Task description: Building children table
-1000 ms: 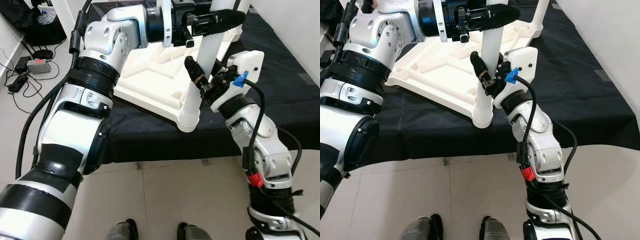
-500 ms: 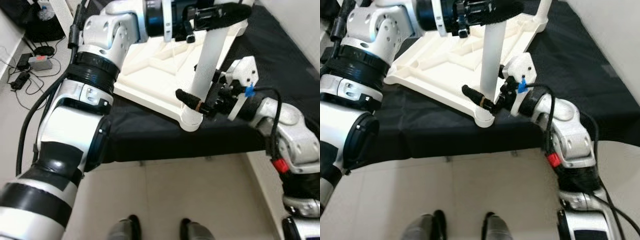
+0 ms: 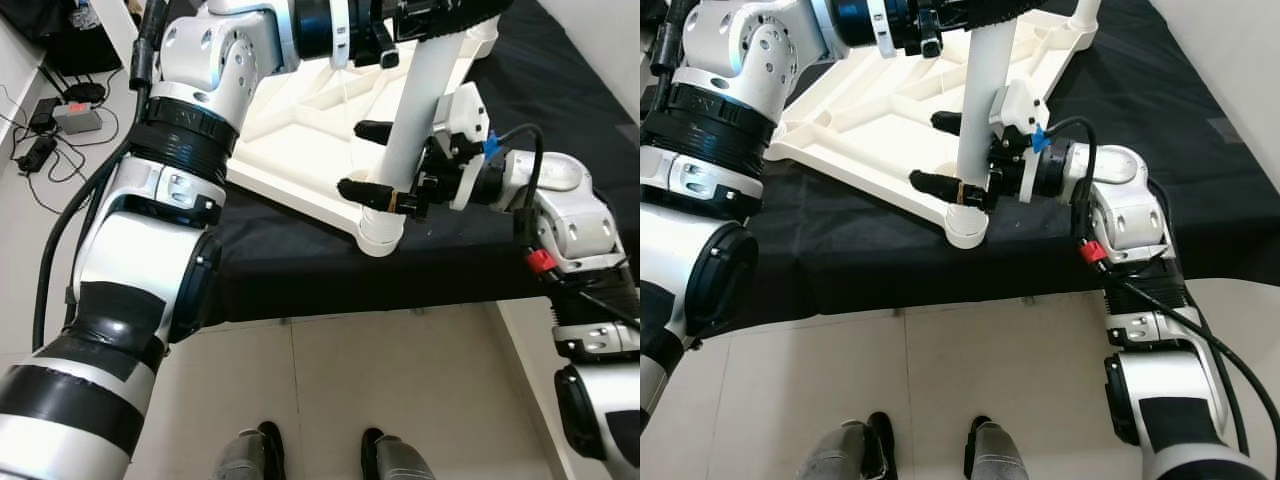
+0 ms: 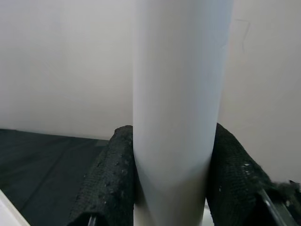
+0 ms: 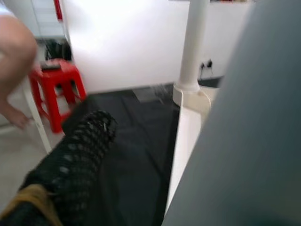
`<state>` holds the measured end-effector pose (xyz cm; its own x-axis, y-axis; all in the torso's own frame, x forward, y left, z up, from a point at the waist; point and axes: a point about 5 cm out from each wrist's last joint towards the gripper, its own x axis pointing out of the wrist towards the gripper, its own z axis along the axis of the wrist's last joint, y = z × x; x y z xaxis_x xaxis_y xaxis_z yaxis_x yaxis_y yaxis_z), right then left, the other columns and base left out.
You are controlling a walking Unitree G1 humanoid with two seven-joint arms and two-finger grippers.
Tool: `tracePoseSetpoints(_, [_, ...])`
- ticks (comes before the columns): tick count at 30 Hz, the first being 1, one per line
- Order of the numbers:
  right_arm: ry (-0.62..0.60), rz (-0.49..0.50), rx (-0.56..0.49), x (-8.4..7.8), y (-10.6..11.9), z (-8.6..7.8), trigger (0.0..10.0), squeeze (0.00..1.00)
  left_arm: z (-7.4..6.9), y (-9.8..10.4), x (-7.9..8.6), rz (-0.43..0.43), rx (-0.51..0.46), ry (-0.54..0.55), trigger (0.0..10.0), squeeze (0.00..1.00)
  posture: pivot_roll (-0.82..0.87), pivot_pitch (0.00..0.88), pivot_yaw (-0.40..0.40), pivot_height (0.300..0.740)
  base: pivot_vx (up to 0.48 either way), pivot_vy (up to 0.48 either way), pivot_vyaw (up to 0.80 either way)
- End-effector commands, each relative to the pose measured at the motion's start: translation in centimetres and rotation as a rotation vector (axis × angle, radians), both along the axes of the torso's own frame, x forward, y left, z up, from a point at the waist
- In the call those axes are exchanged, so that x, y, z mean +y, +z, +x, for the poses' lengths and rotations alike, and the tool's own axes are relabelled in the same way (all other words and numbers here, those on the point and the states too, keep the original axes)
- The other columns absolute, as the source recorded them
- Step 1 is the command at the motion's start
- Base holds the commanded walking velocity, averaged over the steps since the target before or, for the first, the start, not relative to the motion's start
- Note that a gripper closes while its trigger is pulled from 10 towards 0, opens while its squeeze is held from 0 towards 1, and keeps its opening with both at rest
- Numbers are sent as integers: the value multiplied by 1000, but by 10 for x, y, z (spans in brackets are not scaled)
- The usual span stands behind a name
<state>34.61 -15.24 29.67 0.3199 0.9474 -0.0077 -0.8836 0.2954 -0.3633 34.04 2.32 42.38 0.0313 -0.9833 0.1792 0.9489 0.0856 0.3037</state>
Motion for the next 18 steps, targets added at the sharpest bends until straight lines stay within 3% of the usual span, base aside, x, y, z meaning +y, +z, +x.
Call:
tracePoseSetpoints(1, [117,-9,19,12,2,-2,4275,0,-2,-14,-13,88,19,-37,0,0,0,290,38,740,0,0,0])
tracePoseSetpoints(2, [156,-4,40,10,2,-3,0,0,-3,-14,-14,92,16,-43,0,0,5,290,40,740,0,0,0])
tracePoseSetpoints(10, [272,19,122,11,-9,2,0,0,-7,-15,-16,104,10,-64,0,0,7,295,41,740,0,0,0])
tracePoseSetpoints(18, [296,19,142,12,-17,3,0,0,-10,-14,-18,105,4,-83,0,0,9,300,42,740,0,0,0])
